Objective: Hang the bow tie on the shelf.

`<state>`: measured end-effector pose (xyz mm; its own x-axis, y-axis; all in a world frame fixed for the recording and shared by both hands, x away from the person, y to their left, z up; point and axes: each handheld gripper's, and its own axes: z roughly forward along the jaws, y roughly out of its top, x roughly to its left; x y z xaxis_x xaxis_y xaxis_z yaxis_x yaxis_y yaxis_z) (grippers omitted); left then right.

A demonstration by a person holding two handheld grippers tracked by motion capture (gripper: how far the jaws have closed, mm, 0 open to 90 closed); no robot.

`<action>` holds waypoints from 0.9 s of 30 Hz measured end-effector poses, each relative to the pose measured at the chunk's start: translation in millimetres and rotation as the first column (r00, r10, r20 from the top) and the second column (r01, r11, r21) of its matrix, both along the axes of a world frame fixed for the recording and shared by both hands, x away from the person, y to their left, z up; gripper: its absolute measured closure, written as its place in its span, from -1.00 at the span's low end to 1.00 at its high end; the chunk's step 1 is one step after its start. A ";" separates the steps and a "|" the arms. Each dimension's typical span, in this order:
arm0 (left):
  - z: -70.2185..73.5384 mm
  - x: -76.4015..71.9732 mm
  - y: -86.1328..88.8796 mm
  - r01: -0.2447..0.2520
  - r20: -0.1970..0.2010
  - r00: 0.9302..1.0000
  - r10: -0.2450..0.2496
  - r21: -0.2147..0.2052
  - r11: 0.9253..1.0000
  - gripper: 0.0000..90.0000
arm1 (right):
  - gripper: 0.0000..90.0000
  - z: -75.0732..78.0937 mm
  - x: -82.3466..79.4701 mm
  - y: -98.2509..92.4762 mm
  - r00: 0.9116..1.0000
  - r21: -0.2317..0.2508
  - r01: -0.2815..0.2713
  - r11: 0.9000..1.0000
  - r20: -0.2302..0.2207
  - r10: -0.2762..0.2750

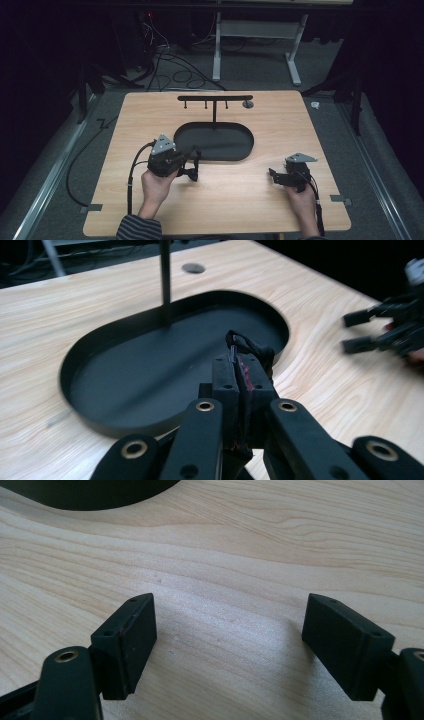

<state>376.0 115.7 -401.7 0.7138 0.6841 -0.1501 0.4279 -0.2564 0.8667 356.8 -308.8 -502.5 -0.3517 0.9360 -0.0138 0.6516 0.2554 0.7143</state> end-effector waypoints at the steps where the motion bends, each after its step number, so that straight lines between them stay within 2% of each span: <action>1: 1.6 1.1 -0.5 0.000 0.001 1.000 0.000 -0.005 1.000 0.95 | -0.49 0.0 0.0 0.0 1.000 0.000 0.000 1.000 0.000 0.000; 5: 7.5 3.2 -3.1 0.005 0.020 1.000 -0.005 0.001 1.000 0.95 | -0.49 0.0 0.0 0.0 1.000 0.000 0.000 1.000 0.000 0.000; 8: 11.0 5.1 -6.0 0.015 0.019 1.000 -0.015 -0.015 1.000 0.95 | -0.49 0.0 0.0 0.0 1.000 0.000 0.000 1.000 0.000 0.000; 27: 26.9 20.6 -20.2 0.046 0.030 0.999 -0.046 -0.016 0.999 0.95 | -0.49 0.0 0.0 0.0 1.000 0.000 -0.001 1.000 0.000 0.001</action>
<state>396.6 95.5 -374.8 0.7488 0.6479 -0.1396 0.3904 -0.2609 0.8829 356.8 -308.9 -502.5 -0.3522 0.9358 -0.0138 0.6515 0.2558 0.7143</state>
